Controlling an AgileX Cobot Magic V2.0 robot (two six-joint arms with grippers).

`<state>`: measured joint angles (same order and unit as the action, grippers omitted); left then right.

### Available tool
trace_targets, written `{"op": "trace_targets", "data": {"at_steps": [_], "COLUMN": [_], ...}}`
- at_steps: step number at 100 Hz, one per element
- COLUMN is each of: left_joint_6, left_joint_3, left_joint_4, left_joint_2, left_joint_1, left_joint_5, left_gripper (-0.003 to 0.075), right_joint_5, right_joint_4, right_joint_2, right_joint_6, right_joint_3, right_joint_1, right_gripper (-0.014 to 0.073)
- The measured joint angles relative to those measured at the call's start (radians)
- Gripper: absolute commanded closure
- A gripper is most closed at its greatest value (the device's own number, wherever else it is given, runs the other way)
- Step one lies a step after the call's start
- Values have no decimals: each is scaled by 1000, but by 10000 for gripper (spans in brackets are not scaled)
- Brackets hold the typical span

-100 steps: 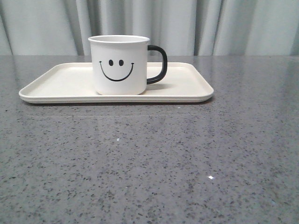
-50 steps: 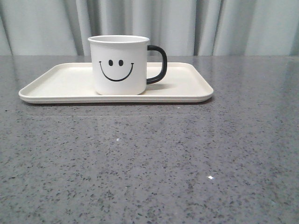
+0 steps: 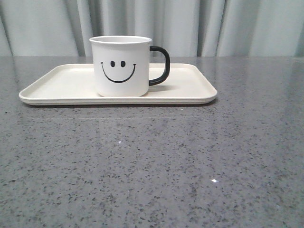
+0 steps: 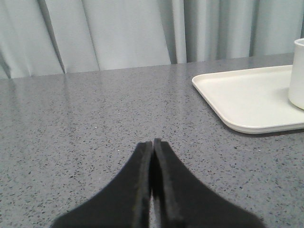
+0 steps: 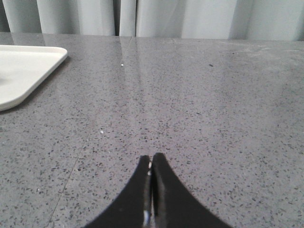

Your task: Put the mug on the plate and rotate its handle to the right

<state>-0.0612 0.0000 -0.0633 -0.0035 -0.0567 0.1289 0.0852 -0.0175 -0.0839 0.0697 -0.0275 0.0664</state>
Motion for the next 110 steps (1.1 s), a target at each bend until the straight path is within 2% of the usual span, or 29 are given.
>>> {"op": "trace_targets", "data": {"at_steps": [110], "left_joint_6": [0], "left_joint_3": [0], "left_joint_4": [0], "left_joint_2": [0], "left_joint_1": [0], "left_joint_5": [0], "left_gripper": [740], "right_joint_5": [-6], "right_joint_4": [-7], "right_joint_2": [0], "right_joint_6": [11], "right_joint_3": [0], "right_joint_1": [0], "right_gripper": [659]}}
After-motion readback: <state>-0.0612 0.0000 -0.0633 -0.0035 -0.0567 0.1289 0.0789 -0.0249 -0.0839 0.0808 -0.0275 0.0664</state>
